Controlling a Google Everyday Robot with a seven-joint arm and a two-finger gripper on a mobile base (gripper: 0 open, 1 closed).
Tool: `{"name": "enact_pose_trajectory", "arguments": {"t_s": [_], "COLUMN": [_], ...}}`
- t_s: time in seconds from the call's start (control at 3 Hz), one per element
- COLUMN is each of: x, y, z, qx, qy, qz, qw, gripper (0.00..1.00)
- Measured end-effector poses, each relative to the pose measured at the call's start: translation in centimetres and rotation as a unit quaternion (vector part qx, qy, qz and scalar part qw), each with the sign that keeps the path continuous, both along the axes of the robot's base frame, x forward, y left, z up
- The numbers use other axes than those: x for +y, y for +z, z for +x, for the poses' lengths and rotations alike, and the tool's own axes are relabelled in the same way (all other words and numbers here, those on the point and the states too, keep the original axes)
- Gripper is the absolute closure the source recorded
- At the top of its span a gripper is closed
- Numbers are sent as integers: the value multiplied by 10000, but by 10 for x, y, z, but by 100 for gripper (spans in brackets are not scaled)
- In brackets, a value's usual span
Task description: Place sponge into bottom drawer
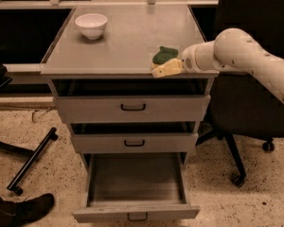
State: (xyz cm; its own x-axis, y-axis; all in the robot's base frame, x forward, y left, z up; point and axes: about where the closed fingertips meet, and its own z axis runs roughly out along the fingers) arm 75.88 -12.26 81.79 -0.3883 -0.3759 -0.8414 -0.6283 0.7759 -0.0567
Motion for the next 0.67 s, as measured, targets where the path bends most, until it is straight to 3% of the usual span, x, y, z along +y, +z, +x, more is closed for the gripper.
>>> {"name": "enact_pose_trajectory", "arguments": {"t_s": [0.67], "x": [4], "y": [5], "z": [-2], "qx": [-59], "qy": [45], "qz": [-3], "qw": [10000], "gripper": [0]}}
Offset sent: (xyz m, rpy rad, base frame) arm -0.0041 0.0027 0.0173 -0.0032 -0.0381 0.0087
